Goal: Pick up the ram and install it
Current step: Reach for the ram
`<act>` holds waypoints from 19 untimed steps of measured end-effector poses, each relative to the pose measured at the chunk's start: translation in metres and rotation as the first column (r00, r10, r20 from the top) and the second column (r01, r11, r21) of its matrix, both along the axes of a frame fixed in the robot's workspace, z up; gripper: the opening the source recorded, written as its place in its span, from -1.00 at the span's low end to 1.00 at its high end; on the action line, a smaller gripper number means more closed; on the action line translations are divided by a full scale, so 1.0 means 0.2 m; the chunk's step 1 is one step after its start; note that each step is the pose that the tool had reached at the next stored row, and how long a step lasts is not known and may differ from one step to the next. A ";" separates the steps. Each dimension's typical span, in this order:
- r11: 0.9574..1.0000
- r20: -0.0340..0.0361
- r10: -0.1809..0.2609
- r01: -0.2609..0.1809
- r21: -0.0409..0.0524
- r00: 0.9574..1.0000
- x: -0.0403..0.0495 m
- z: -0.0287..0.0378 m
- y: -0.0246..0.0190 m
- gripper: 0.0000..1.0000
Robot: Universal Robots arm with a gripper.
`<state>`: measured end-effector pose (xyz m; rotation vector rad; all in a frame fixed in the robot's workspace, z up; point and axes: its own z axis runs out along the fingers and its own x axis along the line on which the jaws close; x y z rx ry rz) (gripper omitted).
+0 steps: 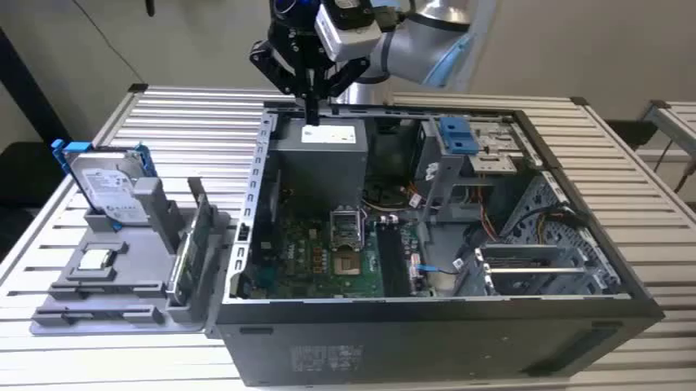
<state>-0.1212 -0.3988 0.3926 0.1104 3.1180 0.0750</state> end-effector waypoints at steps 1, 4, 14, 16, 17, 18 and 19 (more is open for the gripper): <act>1.000 0.000 0.000 0.000 0.000 1.000 0.000 0.000 0.000 -0.79; 1.000 0.000 0.000 0.000 0.000 1.000 0.000 0.000 0.000 -0.79; 1.000 0.000 0.000 0.000 0.000 1.000 -0.030 0.000 0.000 -0.79; 1.000 0.000 0.000 0.000 0.000 1.000 -0.036 -0.001 0.000 -0.79; 1.000 0.000 0.000 0.000 0.000 1.000 -0.037 -0.001 0.000 -0.79; 1.000 0.000 0.000 0.000 0.000 1.000 -0.038 -0.001 0.000 -0.79; 1.000 0.000 0.000 0.000 0.000 1.000 -0.039 -0.002 0.000 -0.79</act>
